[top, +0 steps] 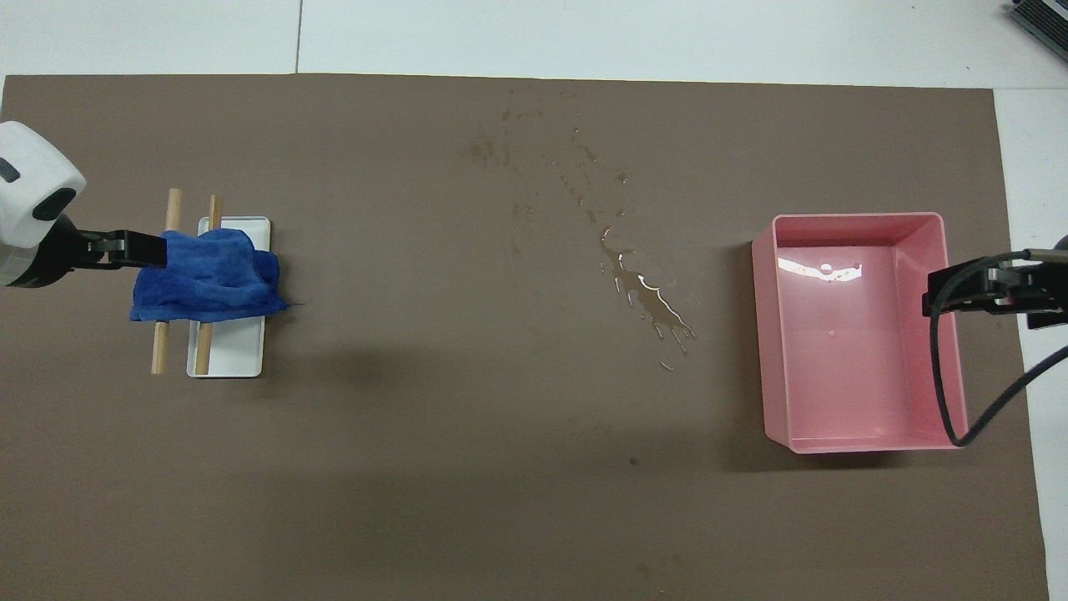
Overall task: Wipe water with towel using both arms
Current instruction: 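Reach the left gripper to the blue towel on the rack and grasp it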
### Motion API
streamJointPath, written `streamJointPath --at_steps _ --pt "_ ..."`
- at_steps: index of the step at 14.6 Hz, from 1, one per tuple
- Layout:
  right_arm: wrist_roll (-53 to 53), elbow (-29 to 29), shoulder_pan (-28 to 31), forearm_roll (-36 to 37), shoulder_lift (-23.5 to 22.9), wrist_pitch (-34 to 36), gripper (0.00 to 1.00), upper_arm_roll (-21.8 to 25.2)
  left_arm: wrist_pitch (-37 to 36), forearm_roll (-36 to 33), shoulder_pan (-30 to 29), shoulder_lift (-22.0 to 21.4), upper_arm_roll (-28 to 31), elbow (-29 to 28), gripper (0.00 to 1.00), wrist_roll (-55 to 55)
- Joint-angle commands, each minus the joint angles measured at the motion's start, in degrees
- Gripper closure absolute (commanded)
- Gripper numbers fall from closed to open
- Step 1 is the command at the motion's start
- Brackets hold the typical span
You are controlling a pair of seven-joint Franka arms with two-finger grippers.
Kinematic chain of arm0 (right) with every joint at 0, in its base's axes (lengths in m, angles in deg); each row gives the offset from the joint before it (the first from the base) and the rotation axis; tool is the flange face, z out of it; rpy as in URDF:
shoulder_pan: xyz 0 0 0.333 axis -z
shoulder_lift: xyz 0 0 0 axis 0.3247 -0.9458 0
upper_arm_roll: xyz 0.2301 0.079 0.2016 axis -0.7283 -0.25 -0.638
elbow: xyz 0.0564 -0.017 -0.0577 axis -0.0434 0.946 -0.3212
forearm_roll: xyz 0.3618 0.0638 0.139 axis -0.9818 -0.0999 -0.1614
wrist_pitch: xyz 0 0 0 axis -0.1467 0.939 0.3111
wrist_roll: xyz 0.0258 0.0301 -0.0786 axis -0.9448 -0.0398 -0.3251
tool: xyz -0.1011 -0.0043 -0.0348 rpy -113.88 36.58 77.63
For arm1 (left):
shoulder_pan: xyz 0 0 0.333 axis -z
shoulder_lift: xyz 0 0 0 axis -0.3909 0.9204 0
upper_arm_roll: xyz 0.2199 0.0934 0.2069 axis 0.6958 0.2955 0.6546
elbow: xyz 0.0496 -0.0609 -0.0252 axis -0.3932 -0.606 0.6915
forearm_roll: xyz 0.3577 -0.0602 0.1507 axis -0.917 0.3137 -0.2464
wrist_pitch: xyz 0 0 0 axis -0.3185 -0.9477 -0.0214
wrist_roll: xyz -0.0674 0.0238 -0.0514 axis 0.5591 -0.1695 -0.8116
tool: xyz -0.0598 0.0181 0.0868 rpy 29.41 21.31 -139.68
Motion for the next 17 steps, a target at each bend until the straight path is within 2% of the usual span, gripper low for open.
streamJointPath --at_steps 1,4,7,13,15,17 --pt "0.7 1.6 0.1 0.3 1.7 0.1 0.0 -0.2 7.1 -3.0 0.0 3.8 0.3 -1.7 0.0 4.1" --pt "0.4 1.6 0.2 0.3 1.7 0.1 0.0 -0.3 11.7 -5.7 -0.1 7.0 0.3 -2.4 0.0 4.3" --pt "0.5 1.6 0.1 0.3 1.7 0.1 0.0 -0.3 14.7 -6.2 -0.3 6.0 0.4 -7.6 0.0 4.7" --pt "0.4 1.6 0.1 0.2 1.7 0.1 0.0 -0.3 14.5 -6.2 -0.2 4.8 0.3 -10.5 0.01 7.9" --pt "0.6 1.6 0.1 0.2 1.7 -0.1 0.0 -0.3 14.5 -6.2 -0.2 4.7 0.3 -10.5 0.12 7.9" --pt "0.8 1.6 0.2 0.2 1.7 -0.4 0.0 -0.3 14.4 -6.2 -0.2 4.7 0.3 -10.5 0.33 7.9"
